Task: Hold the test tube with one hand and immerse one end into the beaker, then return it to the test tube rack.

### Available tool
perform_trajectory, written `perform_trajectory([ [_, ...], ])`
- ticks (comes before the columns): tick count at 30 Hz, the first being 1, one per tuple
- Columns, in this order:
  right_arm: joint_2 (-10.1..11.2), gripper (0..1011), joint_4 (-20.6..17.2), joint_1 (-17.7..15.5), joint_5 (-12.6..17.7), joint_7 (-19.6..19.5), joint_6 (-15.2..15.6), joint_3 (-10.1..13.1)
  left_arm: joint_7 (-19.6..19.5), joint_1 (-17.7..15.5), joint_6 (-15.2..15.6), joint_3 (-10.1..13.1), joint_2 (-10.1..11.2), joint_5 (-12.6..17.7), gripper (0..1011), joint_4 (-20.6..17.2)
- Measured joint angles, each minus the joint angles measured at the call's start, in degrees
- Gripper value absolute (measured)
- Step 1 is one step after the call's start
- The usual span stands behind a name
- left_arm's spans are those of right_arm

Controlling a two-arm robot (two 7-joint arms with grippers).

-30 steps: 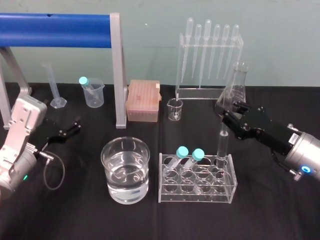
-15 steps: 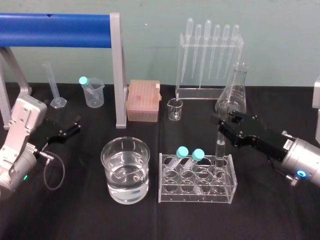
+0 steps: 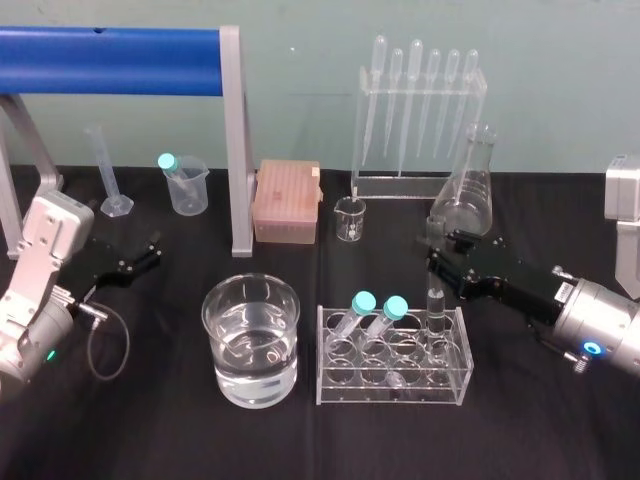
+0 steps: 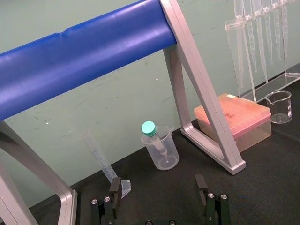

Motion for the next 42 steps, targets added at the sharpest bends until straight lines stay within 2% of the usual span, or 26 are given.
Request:
perform_trajectory([
  [19, 0.1, 229, -0.1, -0.1, 0.1, 0.0, -0.1, 0.2, 0.0, 0.0, 0.0, 0.0, 0.0, 0.0, 1000, 0.0],
  [22, 0.1, 286, -0.2, -0.1, 0.1, 0.0, -0.1, 0.2, 0.0, 0.0, 0.0, 0.0, 0.0, 0.0, 1000, 0.0],
  [30, 0.1, 569, -0.2, -0.2, 0.2, 0.0, -0.1, 0.3, 0.0, 0.0, 0.0, 0.0, 0.0, 0.0, 1000, 0.0],
  [42, 0.1, 924, -0.2, -0.2, 0.2, 0.0, -0.2, 0.3, 0.0, 0.0, 0.0, 0.0, 0.0, 0.0, 1000, 0.0],
])
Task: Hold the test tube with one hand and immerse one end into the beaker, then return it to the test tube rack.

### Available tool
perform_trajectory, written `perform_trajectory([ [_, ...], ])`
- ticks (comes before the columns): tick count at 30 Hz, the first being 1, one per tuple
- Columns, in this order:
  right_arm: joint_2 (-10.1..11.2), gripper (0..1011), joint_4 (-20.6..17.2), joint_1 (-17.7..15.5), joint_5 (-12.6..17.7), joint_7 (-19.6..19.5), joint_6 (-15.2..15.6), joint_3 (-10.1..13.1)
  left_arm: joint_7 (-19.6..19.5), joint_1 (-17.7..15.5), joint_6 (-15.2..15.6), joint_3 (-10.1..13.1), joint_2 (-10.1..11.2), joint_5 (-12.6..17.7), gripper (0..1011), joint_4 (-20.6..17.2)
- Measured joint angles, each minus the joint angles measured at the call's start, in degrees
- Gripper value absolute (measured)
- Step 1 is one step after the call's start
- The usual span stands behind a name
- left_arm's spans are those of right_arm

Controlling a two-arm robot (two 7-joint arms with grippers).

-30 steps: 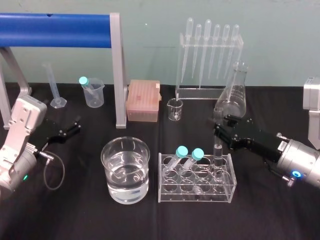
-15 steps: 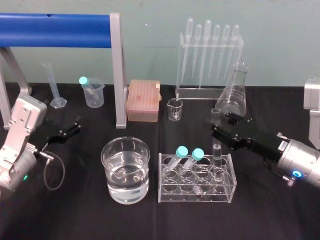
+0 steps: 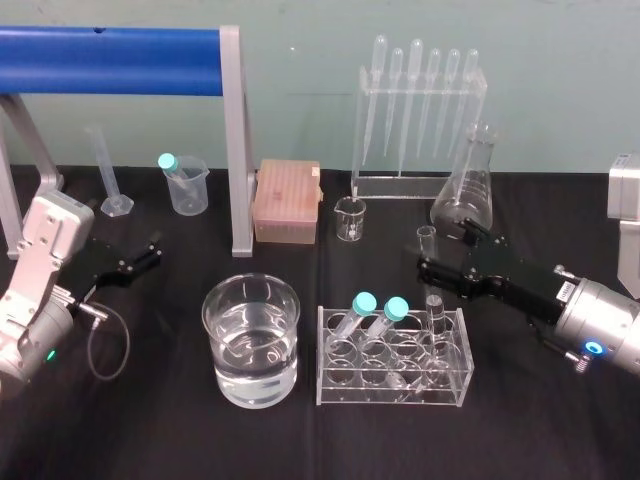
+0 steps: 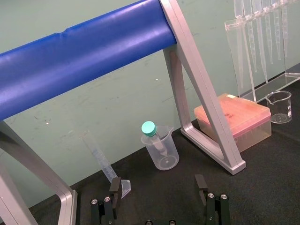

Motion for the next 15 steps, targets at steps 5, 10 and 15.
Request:
perform_trajectory([
  [5, 0.0, 1002, 0.0, 0.0, 0.0, 0.0, 0.0, 0.0, 0.0, 0.0, 0.0, 0.0, 0.0, 0.0, 1000, 0.0],
  [10, 0.0, 1000, -0.5, 0.0, 0.0, 0.0, -0.5, 0.1, 0.0, 0.0, 0.0, 0.0, 0.0, 0.0, 1000, 0.0],
  [15, 0.2, 1000, -5.7, 0.5, -0.8, -0.7, -4.9, 2.5, 0.0, 0.0, 0.0, 0.0, 0.0, 0.0, 1000, 0.0],
])
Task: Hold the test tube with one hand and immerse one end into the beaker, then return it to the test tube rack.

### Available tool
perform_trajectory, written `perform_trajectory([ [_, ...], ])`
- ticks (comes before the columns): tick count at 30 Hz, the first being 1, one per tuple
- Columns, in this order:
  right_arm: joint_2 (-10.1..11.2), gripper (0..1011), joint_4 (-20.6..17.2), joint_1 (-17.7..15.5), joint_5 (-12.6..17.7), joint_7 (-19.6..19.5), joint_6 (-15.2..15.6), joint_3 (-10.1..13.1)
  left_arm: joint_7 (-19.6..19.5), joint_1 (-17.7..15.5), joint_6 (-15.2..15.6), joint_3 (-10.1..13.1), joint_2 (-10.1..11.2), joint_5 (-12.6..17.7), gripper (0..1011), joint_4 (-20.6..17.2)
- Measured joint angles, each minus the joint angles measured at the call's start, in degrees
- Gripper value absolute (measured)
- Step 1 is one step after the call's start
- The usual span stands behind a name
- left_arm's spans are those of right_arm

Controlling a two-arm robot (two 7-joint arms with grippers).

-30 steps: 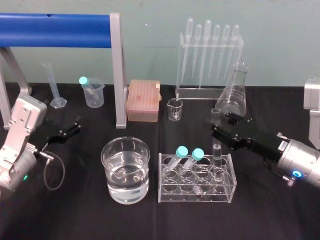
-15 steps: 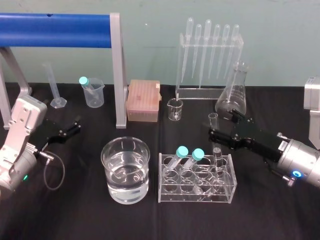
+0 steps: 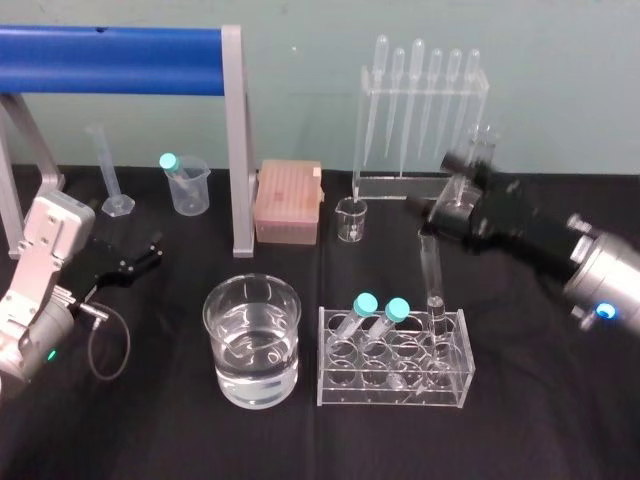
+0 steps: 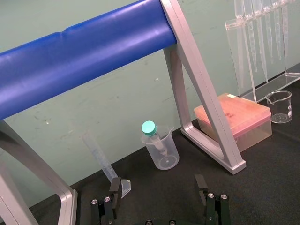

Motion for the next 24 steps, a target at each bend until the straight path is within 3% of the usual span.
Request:
perform_trajectory([
  [3, 0.2, 1000, -2.8, -0.3, -1.7, -2.1, -2.8, 1.9, 0.0, 0.0, 0.0, 0.0, 0.0, 0.0, 1000, 0.0],
  [4, 0.3, 1000, -4.5, -0.9, -4.0, -5.0, -5.0, 3.5, 0.0, 0.0, 0.0, 0.0, 0.0, 0.0, 1000, 0.0],
  [6, 0.5, 1000, -5.9, -1.5, -7.1, -8.8, -6.1, 5.0, 0.0, 0.0, 0.0, 0.0, 0.0, 0.0, 1000, 0.0],
  [8, 0.7, 1000, -7.1, -2.6, -10.9, -14.2, -5.9, 6.8, 0.0, 0.0, 0.0, 0.0, 0.0, 0.0, 1000, 0.0],
  [10, 0.7, 1000, -7.2, -3.1, -12.6, -16.8, -5.0, 7.5, 0.0, 0.0, 0.0, 0.0, 0.0, 0.0, 1000, 0.0],
  [12, 0.0, 1000, -6.0, -4.1, -14.5, -20.6, -2.1, 8.0, 0.0, 0.0, 0.0, 0.0, 0.0, 0.0, 1000, 0.0],
  [17, -2.3, 1000, -1.0, -5.9, -15.1, -22.6, 1.0, 7.3, 0.0, 0.0, 0.0, 0.0, 0.0, 0.0, 1000, 0.0],
  [24, -4.8, 1000, 3.2, -8.2, -14.7, -23.2, 2.5, 7.0, 0.0, 0.0, 0.0, 0.0, 0.0, 0.0, 1000, 0.0],
])
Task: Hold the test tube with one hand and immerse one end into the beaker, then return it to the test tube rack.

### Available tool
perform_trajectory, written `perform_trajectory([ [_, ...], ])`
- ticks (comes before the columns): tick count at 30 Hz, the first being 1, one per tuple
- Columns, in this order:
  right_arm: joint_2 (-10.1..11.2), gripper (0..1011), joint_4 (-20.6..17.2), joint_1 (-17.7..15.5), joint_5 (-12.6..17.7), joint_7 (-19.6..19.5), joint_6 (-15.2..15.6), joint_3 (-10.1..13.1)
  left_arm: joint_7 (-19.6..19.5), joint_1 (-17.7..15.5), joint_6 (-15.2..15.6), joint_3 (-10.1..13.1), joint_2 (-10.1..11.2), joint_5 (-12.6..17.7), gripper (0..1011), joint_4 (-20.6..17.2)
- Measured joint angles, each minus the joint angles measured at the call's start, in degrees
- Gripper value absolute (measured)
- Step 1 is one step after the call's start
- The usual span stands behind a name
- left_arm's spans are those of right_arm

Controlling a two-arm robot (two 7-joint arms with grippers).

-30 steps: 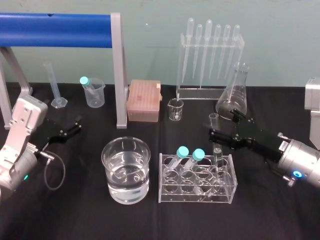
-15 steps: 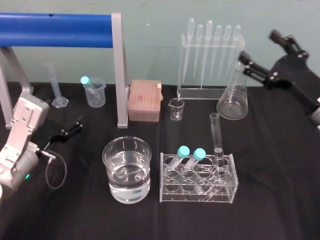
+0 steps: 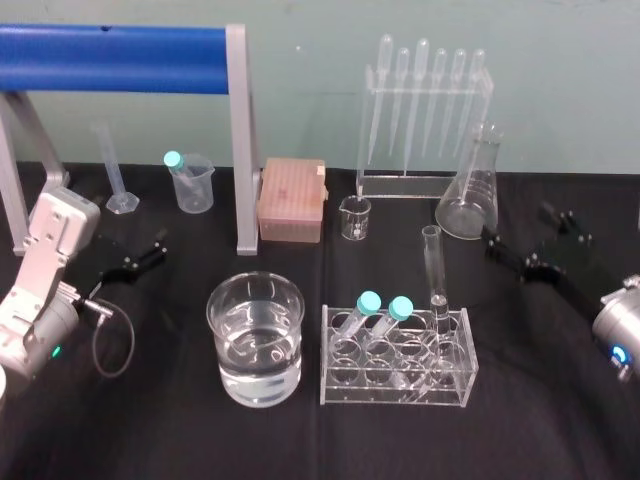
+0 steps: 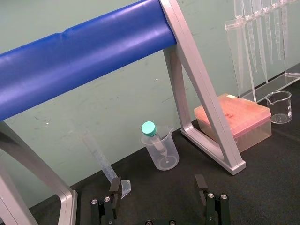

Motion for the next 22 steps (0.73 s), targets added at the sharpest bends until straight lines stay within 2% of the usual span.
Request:
perform_trajectory([
  [3, -0.6, 1000, 0.7, -0.7, 0.1, -0.2, 0.6, 0.1, 0.0, 0.0, 0.0, 0.0, 0.0, 0.0, 1000, 0.0],
  [22, -0.3, 1000, 0.3, -0.3, 0.1, -0.2, 0.2, 0.1, 0.0, 0.0, 0.0, 0.0, 0.0, 0.0, 1000, 0.0],
])
